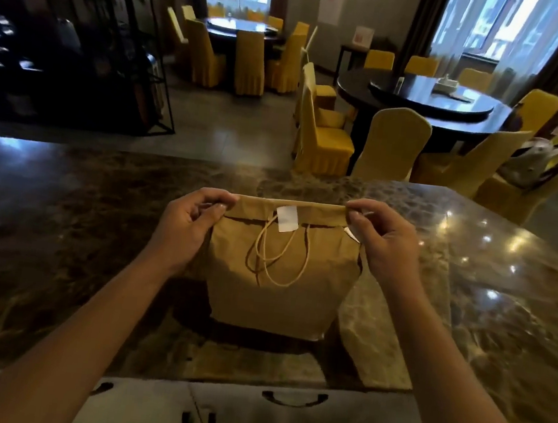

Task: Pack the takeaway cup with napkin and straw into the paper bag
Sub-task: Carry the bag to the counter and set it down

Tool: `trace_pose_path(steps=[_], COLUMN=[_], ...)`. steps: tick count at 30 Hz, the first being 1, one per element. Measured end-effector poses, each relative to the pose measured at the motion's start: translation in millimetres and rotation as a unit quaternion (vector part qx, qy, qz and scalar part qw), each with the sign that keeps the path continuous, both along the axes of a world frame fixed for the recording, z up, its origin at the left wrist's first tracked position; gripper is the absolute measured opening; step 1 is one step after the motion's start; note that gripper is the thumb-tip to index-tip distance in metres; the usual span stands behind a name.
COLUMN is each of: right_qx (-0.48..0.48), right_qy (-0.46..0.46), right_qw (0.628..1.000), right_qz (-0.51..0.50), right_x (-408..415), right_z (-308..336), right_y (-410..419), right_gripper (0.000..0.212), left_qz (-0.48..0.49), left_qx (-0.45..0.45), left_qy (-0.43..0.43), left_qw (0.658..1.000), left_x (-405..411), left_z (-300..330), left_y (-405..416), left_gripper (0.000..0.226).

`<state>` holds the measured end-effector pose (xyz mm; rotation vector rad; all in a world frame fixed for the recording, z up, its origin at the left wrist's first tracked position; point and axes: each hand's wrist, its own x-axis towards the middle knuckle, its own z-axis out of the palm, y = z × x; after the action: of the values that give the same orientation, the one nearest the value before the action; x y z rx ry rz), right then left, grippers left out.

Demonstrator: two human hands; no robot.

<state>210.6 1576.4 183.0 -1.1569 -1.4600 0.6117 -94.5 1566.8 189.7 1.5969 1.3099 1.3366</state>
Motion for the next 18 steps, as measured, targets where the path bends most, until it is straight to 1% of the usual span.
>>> trace_pose_path(steps=[4,9,11,14,18], right_qx=[0.012,0.005,0.000,-0.002,-0.015], right_qy=[-0.009,-0.005,0.009,0.006,0.000], right_qw=[1.000,1.000,0.999,0.999,0.999], right_qz=[0.011,-0.012,-0.030,-0.054,-0.043], right_x=[24.6,35.0,36.2,37.5,32.5], right_z=[4.8,-0.4,-8.5,-18.8,-27.5], right_y=[45.8,93.7,104.0,112.5,122.4], right_gripper=[0.016,0.016,0.017,0.017,0.018], left_qz=[0.008,0.001,-0.005,-0.012,0.009], left_qx=[0.012,0.001,-0.008,-0.006,-0.007], left_qy=[0.028,0.059,0.061,0.060,0.041], left_qw=[1.000,0.998,0.998,0.998,0.999], left_x=[21.6,36.1,38.9,41.7,40.4], left_z=[6.7,5.8,-2.1,-16.8,-32.6], left_y=[39.4,88.9,104.3,119.3,125.5], left_gripper=[0.024,0.024,0.024,0.025,0.027])
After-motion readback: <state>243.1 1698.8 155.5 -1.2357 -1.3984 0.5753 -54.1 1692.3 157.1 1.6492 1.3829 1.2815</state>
